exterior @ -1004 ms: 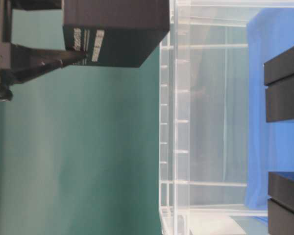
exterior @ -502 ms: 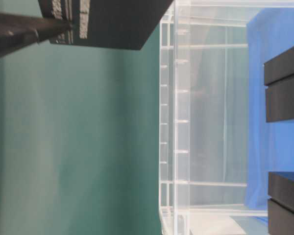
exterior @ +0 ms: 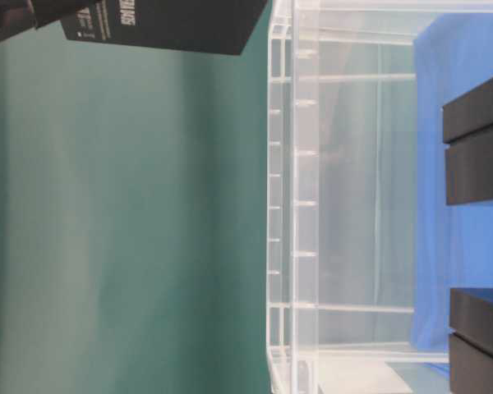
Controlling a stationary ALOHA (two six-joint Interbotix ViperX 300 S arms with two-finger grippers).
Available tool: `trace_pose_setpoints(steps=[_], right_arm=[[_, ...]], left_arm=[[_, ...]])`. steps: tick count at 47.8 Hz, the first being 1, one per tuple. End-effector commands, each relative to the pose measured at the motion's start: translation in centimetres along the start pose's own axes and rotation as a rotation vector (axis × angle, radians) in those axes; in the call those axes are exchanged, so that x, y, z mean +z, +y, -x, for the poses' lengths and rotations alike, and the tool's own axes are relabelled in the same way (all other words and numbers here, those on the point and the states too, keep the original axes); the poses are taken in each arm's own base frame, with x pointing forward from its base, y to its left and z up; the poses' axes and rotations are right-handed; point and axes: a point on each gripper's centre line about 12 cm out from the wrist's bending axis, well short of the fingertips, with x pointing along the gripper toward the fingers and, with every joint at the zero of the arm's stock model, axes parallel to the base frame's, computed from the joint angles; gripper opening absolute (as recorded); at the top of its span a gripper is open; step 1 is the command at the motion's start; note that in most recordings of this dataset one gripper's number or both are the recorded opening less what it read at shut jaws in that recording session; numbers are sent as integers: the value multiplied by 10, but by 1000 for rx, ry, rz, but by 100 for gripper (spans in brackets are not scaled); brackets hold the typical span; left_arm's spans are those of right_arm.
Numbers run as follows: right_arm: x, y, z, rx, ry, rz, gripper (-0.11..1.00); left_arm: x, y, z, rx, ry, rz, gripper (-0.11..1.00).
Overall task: Take the box out of the case with the right arm.
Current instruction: 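Carry the box forward and lower it right of the other boxes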
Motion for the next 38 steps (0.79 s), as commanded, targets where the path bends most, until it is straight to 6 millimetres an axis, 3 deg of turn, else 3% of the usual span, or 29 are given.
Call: trace_pose_setpoints(steps=[1,26,38], right_arm=[[7,-5,19,40,11,-16,65],[6,-7,8,9,-1,-17,64],[-5,-3,-30,-13,-2,-20,64]], left_arm=[[5,0,7,1,-28,-2,2],[5,0,7,-1,-28,-1,2],[6,0,7,-1,-29,-1,2]])
